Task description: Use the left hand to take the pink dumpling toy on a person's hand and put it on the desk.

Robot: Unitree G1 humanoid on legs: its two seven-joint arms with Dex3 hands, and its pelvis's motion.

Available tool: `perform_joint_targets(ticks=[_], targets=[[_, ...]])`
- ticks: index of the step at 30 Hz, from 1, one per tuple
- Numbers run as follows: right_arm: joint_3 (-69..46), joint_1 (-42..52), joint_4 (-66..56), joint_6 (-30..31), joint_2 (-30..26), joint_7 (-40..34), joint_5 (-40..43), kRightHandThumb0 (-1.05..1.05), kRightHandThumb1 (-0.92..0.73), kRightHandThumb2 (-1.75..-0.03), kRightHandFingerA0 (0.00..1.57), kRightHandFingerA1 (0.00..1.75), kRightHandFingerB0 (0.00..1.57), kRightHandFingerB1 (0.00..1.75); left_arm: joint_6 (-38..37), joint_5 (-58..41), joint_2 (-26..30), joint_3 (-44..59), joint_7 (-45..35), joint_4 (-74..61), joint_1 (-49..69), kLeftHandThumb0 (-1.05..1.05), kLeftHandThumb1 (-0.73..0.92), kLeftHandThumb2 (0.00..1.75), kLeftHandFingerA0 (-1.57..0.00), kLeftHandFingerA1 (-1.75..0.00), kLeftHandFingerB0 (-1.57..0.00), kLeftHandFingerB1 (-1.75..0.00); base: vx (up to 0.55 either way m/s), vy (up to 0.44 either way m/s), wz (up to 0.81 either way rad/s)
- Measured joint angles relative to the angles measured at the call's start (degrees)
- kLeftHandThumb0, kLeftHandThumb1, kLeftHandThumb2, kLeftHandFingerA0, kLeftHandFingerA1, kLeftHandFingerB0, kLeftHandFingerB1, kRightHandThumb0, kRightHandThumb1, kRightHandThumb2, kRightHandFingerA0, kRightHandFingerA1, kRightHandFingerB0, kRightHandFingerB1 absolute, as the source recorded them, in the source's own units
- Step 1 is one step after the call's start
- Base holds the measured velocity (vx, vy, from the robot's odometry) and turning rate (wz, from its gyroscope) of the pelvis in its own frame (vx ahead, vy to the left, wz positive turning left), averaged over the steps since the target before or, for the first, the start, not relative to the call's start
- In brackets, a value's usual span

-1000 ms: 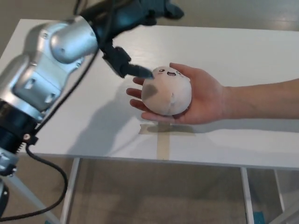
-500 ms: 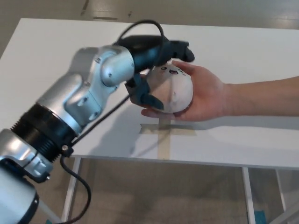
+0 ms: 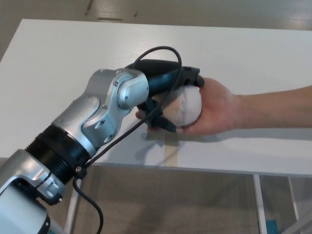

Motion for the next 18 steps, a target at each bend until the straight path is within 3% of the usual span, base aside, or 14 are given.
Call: perform_joint_targets(ticks=[4, 15, 18], targets=[[-0.14, -0.25, 0.00, 0.00, -0.01, 0.00, 0.04, -0.15, -0.62, -0.58, 0.78, 0.50, 0.50, 0.41, -0.12, 0.91, -0.51, 0.59, 0.22, -0.02, 0.24, -0.16, 0.83, 0.63, -0.62, -1.58, -0.68, -0.45, 0.00, 0.000, 0.00], [-0.21, -0.40, -0.02, 0.25, -0.04, 0.02, 0.07, -0.15, -0.62, -0.58, 0.77, 0.49, 0.48, 0.40, -1.35, 4.28, -0.38, 2.29, 3.74, -0.41, 1.87, -0.21, 0.78, 0.65, -0.67, -1.53, -0.74, -0.49, 0.00, 0.000, 0.00], [-0.22, -0.45, -0.02, 0.35, -0.04, 0.02, 0.08, -0.15, -0.62, -0.58, 0.76, 0.49, 0.50, 0.41, -1.83, 4.73, -0.40, 2.92, 4.27, -0.52, 2.13, -0.22, 0.79, 0.63, -0.68, -1.51, -0.67, -0.45, 0.00, 0.000, 0.00]])
